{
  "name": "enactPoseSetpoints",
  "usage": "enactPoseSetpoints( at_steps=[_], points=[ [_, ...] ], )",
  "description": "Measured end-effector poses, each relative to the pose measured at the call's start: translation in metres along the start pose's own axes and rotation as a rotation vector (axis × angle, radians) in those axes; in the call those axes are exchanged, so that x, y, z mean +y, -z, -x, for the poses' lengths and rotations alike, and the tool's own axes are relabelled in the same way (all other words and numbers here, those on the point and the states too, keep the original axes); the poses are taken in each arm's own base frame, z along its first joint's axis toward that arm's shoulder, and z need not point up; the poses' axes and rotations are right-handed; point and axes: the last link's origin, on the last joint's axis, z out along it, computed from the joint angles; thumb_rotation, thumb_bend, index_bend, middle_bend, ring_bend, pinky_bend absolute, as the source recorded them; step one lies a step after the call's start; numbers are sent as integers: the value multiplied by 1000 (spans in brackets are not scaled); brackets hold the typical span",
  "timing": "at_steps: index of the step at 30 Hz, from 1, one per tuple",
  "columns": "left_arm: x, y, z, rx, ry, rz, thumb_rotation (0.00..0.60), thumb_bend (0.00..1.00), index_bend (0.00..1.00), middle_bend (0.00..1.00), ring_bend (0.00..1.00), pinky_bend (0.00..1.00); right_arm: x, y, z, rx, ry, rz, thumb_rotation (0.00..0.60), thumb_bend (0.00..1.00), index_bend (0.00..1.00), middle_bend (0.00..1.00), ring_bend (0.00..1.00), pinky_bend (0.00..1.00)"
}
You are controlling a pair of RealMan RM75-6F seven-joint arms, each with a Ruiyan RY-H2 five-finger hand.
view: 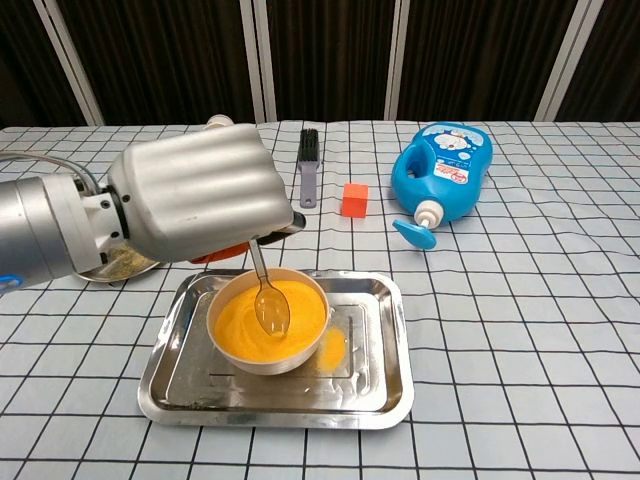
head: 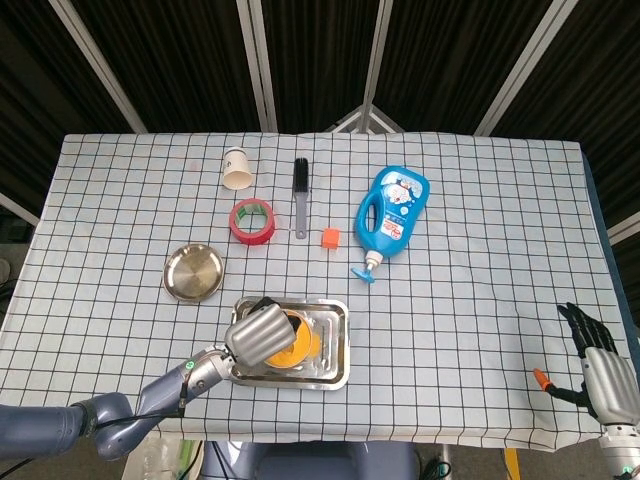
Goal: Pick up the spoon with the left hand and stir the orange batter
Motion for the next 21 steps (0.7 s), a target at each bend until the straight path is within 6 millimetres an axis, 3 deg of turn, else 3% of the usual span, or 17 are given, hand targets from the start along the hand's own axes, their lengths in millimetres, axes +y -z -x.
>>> enactPoseSetpoints(
  at_steps=[9,21],
  points=[
    [11,-4,1,-11,-14,20,600,726,814,1000,1000,1000,0,0,0,-2,0,2,600,311,0,0,0,0],
    [5,-14,17,-91,-72,-35,600,726,818,1000,1000,1000,1,1,0,-6,-1,8,600,312,0,0,0,0]
  ],
)
